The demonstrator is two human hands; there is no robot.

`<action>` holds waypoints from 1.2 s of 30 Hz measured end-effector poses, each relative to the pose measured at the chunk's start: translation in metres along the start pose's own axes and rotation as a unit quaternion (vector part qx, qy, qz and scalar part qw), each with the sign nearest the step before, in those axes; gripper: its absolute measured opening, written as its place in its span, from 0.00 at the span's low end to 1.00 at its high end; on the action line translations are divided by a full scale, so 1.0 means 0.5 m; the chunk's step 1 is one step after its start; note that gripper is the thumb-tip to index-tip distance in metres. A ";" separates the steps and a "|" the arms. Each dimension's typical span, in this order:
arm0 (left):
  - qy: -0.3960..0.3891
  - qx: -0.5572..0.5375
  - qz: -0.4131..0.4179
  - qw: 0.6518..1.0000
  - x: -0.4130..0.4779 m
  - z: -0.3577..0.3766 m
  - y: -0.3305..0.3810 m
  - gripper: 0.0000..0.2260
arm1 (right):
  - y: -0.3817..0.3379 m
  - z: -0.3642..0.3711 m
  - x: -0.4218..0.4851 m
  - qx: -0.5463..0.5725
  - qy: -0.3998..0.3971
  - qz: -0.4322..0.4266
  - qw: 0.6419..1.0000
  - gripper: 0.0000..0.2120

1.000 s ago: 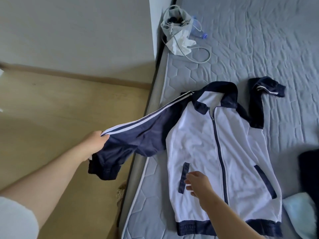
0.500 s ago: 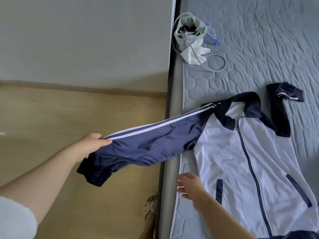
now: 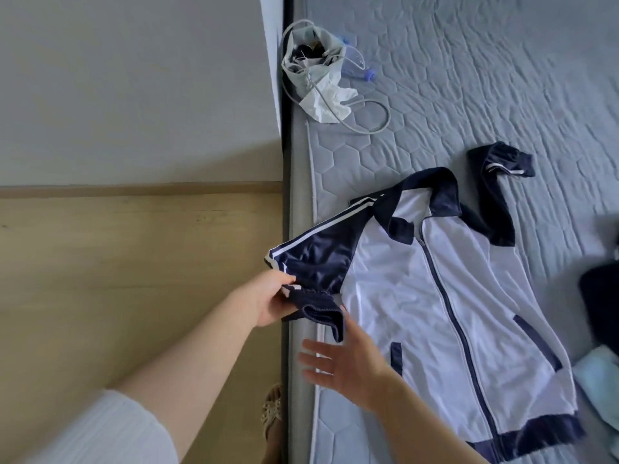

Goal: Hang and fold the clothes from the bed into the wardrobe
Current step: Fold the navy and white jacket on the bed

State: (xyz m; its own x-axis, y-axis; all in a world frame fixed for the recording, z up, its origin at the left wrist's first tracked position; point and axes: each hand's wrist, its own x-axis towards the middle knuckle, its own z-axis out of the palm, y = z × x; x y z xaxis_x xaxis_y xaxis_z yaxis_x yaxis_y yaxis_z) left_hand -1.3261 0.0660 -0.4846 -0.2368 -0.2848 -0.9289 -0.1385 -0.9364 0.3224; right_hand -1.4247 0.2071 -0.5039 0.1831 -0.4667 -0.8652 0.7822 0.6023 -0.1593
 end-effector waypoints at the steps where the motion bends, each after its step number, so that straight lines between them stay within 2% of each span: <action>1: -0.003 -0.002 -0.003 1.000 0.004 0.032 -0.008 0.08 | -0.009 -0.021 -0.003 0.067 0.004 -0.029 0.997 0.24; 3: -0.005 -0.006 -0.003 1.000 0.010 0.094 -0.021 0.08 | -0.040 -0.064 -0.020 0.179 0.036 -0.110 0.977 0.16; 6: -0.047 -0.028 0.008 0.998 0.010 0.192 -0.030 0.10 | -0.112 -0.121 -0.065 0.243 0.040 -0.164 0.955 0.05; 9: -0.148 -0.046 0.018 0.988 0.002 0.310 -0.038 0.11 | -0.203 -0.208 -0.108 0.347 0.057 -0.228 0.908 0.09; 11: -0.171 -0.024 0.017 0.985 0.004 0.375 -0.054 0.05 | -0.253 -0.280 -0.135 0.405 0.085 -0.268 0.870 0.09; 12: -0.166 0.008 0.025 0.986 0.011 0.399 -0.065 0.03 | -0.269 -0.315 -0.143 0.407 0.095 -0.279 0.865 0.13; 14: -0.132 0.080 0.038 0.987 0.032 0.427 -0.094 0.02 | -0.285 -0.374 -0.151 0.359 0.125 -0.274 0.884 0.21; 16: -0.085 0.120 0.043 0.988 0.057 0.435 -0.115 0.01 | -0.285 -0.408 -0.147 0.292 0.158 -0.259 0.907 0.26; 21: 0.052 0.167 0.024 0.984 0.148 0.399 -0.131 0.05 | -0.229 -0.434 -0.099 0.233 0.219 -0.204 0.925 0.18; 22: 0.081 0.179 0.024 0.980 0.171 0.386 -0.127 0.06 | -0.216 -0.434 -0.078 0.206 0.234 -0.195 0.930 0.19; 25: 0.187 0.215 0.056 0.957 0.270 0.329 -0.114 0.05 | -0.186 -0.426 0.013 0.095 0.260 -0.170 0.946 0.24; 27: 0.253 0.262 0.063 0.929 0.335 0.284 -0.114 0.14 | -0.156 -0.421 0.081 0.024 0.289 -0.150 0.945 0.18; 29: 0.272 0.267 0.051 0.923 0.391 0.249 -0.120 0.22 | -0.127 -0.413 0.139 -0.091 0.356 -0.147 0.918 0.09; 31: 0.265 0.246 0.036 0.932 0.430 0.222 -0.128 0.30 | -0.089 -0.406 0.183 -0.212 0.413 -0.135 0.875 0.06; 33: 0.251 0.232 0.025 0.939 0.457 0.198 -0.138 0.35 | -0.040 -0.398 0.208 -0.297 0.427 -0.127 0.845 0.03; 34: 0.238 0.242 0.029 0.940 0.466 0.184 -0.145 0.35 | -0.010 -0.395 0.212 -0.337 0.424 -0.121 0.832 0.02; 36: 0.201 0.268 0.045 0.941 0.476 0.173 -0.157 0.25 | 0.048 -0.402 0.210 -0.460 0.395 -0.084 0.791 0.17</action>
State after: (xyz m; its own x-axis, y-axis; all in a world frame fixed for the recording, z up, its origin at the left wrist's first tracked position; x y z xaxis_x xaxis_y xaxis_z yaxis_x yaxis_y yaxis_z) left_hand -1.4548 0.0894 -0.7151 0.0968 -0.5128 -0.8531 -0.6256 -0.6980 0.3486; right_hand -1.5063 0.3025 -0.6941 -0.5909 -0.2590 -0.7640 -0.0747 0.9606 -0.2678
